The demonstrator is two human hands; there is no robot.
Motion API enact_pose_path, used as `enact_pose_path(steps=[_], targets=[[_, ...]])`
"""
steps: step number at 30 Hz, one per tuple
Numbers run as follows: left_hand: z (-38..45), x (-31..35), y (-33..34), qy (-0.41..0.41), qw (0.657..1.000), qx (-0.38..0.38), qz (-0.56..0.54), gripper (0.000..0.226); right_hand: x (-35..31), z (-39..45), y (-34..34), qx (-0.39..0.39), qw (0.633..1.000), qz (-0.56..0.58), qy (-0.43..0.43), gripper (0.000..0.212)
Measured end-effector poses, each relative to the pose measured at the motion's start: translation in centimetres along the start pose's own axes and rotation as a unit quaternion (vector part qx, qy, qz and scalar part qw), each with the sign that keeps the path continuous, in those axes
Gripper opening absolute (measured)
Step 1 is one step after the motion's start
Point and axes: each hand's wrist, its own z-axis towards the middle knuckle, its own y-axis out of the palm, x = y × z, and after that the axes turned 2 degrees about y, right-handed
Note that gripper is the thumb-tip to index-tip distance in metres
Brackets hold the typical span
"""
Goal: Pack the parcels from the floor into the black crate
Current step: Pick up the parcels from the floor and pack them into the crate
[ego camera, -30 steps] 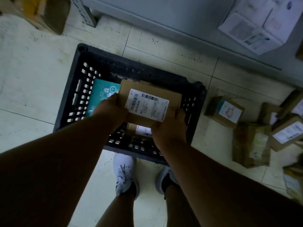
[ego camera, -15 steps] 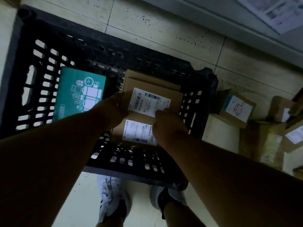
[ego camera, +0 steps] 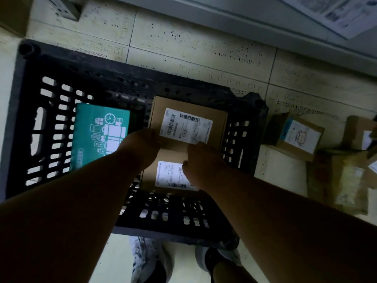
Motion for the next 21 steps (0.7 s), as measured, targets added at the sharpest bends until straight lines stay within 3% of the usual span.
enact_pose_path(steps=[6,11,16,21], targets=[[0.9,0.1,-0.6,0.016,0.996,-0.060,0.068,0.040,0.9,0.6,-0.4,0.030,0.998,0.029,0.050,0.045],[-0.6,1.3,-0.5,0.081,0.986,-0.004,0.149,0.055,0.5,-0.8,-2.3,0.027,0.998,0.025,0.053,0.052],[-6.4,5.0,-1.4,0.144,0.982,0.091,0.086,0.047,0.1,-5.6,-6.1,0.201,0.978,0.062,0.020,0.059],[-13.3,9.4,-4.1,0.229,0.963,0.109,0.088,0.047,-0.2,-12.3,-10.6,0.305,0.944,0.123,0.027,0.053]])
